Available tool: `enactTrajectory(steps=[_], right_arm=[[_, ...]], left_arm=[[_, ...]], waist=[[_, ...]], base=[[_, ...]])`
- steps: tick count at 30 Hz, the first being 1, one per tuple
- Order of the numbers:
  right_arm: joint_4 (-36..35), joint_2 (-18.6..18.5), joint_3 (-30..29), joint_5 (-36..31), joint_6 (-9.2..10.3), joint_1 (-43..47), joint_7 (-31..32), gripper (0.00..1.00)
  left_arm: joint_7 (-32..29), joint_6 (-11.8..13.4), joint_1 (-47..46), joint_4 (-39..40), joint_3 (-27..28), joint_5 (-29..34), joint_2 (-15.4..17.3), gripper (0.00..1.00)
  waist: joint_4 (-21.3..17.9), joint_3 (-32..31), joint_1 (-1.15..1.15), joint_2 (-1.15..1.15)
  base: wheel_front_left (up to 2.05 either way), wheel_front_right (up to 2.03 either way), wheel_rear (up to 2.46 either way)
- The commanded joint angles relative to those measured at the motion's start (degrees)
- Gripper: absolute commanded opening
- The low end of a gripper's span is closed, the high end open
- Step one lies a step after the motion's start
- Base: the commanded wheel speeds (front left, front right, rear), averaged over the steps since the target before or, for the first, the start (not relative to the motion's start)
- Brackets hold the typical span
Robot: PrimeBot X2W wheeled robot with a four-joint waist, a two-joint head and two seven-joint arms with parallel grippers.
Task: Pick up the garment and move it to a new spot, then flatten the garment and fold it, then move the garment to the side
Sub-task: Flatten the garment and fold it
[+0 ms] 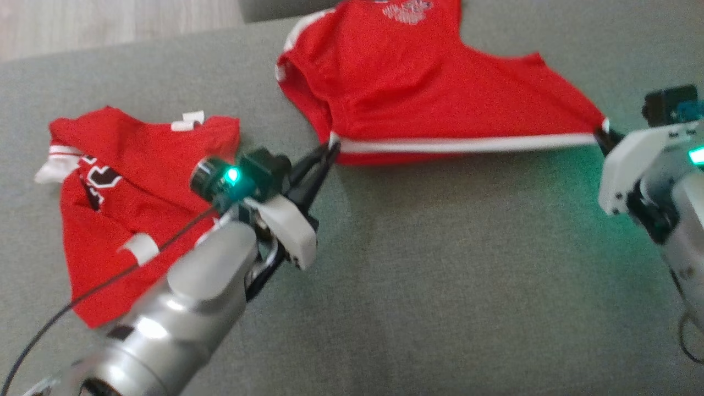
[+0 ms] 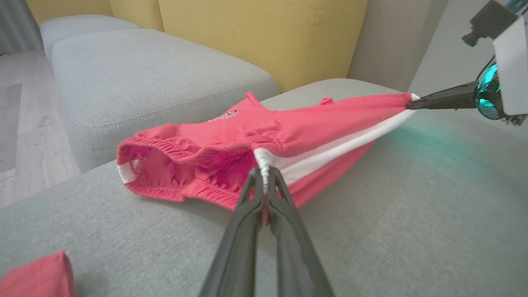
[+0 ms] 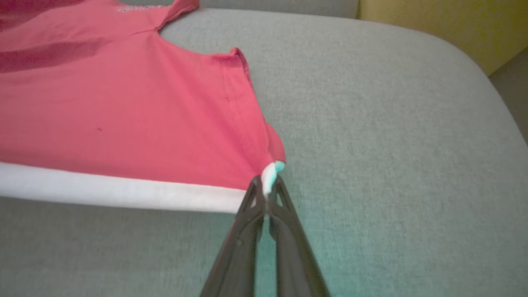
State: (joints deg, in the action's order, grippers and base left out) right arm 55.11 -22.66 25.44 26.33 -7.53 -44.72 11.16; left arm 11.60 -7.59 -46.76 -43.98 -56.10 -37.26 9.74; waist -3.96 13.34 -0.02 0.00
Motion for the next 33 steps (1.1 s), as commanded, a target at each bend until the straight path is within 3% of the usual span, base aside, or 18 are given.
enactTrajectory(steps=[1,4,10,17,23,27,33], right_arm=[[-2.32,-2.61,1.37,1.41,0.04,0.81,1.07,0.0],[-5.63,-6.73,4.32,5.47,0.04,3.99,5.11,0.0],[-13.88,-14.82,6.73,13.75,0.04,11.48,12.46,0.0],[-22.4,-19.48,3.79,18.73,0.04,19.4,15.7,0.0],[-29.17,-18.95,-2.91,18.1,0.04,23.18,13.89,0.0],[-31.53,-17.16,-7.06,15.24,0.04,22.91,11.9,0.0],[-34.49,-11.77,-13.86,8.4,0.04,18.64,9.38,0.0]], left_arm=[[0.26,0.11,-1.33,2.03,1.29,-0.16,1.92,0.0],[0.28,0.5,2.02,4.7,0.03,0.02,2.82,0.0],[-0.58,3.91,9.36,11.85,-1.77,-0.35,3.59,0.0],[-2.6,7.92,17.08,20.84,-2.63,-2.18,5.25,0.0],[-2.47,11.56,18.68,25.74,-1.05,-2.95,6.02,0.0],[-2.46,12.7,17.08,26.29,-0.02,-2.7,6.03,0.0],[-2.05,14.24,12.9,25.03,2.5,-2.82,5.08,0.0]], waist=[[0.54,-1.8,0.02,0.0],[0.51,-3.96,0.02,0.0],[0.3,-9.45,0.02,0.0],[-0.8,-13.63,0.02,0.0],[-0.38,-12.32,0.02,0.0],[0.57,-10.67,0.02,0.0],[2.91,-6.6,0.02,0.0]], base=[[0.0,0.0,0.0],[0.0,0.0,0.0],[0.0,0.0,0.0],[0.0,0.0,0.0],[0.0,0.0,0.0],[0.0,0.0,0.0],[0.0,0.0,0.0]])
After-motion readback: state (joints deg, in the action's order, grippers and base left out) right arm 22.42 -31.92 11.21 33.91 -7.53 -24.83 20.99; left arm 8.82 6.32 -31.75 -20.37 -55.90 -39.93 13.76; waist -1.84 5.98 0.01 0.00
